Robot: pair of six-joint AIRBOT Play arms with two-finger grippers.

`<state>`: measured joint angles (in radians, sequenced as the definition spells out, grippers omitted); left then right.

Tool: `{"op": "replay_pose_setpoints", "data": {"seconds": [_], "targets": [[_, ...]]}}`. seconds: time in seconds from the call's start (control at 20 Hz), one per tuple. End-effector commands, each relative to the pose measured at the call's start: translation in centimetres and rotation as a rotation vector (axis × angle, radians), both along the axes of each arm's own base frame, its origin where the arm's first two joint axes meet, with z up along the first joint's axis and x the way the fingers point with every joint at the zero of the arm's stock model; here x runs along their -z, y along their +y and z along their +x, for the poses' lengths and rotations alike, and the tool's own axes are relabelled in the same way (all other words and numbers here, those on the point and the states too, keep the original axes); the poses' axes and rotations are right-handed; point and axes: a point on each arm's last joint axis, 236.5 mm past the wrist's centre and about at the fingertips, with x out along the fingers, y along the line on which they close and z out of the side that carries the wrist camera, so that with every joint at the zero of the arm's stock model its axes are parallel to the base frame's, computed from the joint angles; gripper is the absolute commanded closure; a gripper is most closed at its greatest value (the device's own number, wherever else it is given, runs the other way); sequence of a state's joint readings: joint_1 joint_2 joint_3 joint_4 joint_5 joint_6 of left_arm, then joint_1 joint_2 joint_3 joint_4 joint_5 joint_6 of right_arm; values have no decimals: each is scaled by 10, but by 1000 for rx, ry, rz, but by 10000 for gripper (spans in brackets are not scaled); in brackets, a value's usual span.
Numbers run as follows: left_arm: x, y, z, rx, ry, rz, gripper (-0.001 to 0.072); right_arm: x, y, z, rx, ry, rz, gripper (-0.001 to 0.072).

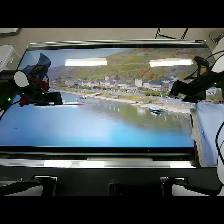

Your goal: Fold the clothes and pants, and hang the long-sleeved shirts on hangers.

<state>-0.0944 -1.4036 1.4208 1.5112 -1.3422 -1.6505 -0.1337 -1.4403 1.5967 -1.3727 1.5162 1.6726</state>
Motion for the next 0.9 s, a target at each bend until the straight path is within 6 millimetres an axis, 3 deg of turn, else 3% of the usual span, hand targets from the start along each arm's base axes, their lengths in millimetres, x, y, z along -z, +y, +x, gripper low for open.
{"op": "replay_pose_setpoints", "data": {"seconds": [0.0,0.55,0.6,0.85], "targets": [[0,0,0,1,1,0,-6,0,0,0,-2,1,0,31],[0,0,0,1,1,0,-6,0,1,0,-2,0,0,31],[0,0,0,1,1,0,-6,-2,-1,8,5,-35,-3,32],[-16,-4,47,-12,-210,-21,-6,-16,-8,49,41,-218,-22,31]]}}
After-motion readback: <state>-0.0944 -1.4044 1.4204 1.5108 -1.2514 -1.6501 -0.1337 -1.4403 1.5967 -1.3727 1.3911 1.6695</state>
